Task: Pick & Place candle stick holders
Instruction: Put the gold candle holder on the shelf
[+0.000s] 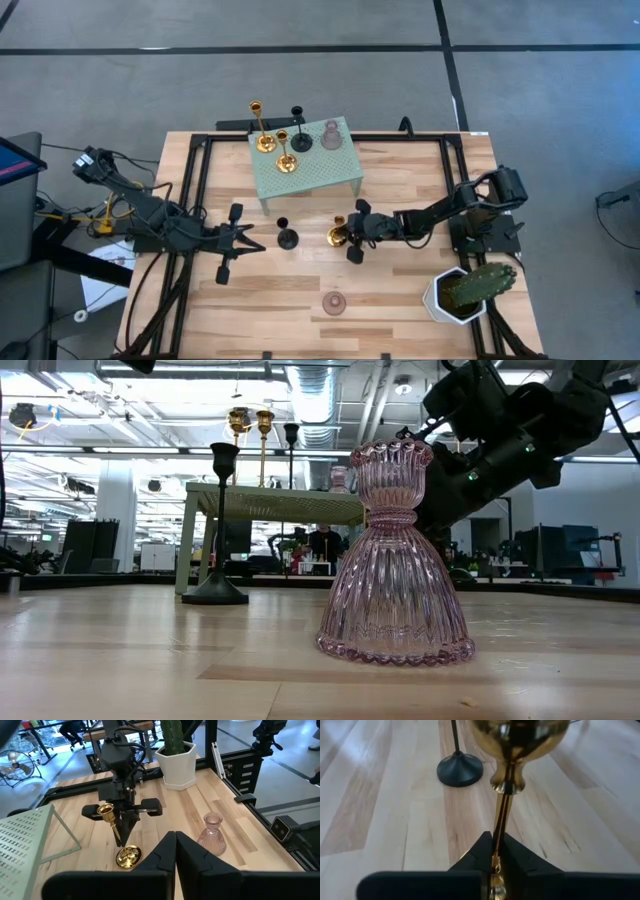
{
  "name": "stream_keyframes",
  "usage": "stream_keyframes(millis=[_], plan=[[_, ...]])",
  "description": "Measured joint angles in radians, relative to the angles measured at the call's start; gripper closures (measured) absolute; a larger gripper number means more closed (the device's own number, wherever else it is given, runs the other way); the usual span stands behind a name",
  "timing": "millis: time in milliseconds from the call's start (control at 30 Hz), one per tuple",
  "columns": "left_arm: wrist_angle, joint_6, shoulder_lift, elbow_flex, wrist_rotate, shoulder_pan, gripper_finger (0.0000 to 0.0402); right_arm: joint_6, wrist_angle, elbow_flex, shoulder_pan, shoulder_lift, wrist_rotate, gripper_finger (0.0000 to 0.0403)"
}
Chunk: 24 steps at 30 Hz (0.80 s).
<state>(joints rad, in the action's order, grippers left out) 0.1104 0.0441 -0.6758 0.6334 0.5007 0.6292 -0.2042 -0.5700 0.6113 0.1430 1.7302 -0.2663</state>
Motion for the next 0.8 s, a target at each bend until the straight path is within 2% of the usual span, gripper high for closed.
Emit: stream_keyframes(millis=[167, 433, 700, 800], plan=[[-0.002, 0.0, -0.006, 0.0, 0.0, -0.001, 0.0394, 0.0, 0.043, 0.009, 0.007, -0.024, 0.007, 0.0396], [-0.079, 0.05, -0.083, -0.001, 0.027, -0.046, 0.0385, 0.032, 0.299, 0.146, 0.006, -0.144, 0.057, 0.0398], [-0.263, 0.115, -0.175, -0.001, 0.027, -0.162, 0.0309, 0.142, 0.533, 0.363, 0.019, -0.19, 0.082, 0.0401], [-0.305, 0.115, -0.194, -0.001, 0.018, -0.197, 0.0277, 0.188, 0.569, 0.431, 0.021, -0.187, 0.088, 0.0401]])
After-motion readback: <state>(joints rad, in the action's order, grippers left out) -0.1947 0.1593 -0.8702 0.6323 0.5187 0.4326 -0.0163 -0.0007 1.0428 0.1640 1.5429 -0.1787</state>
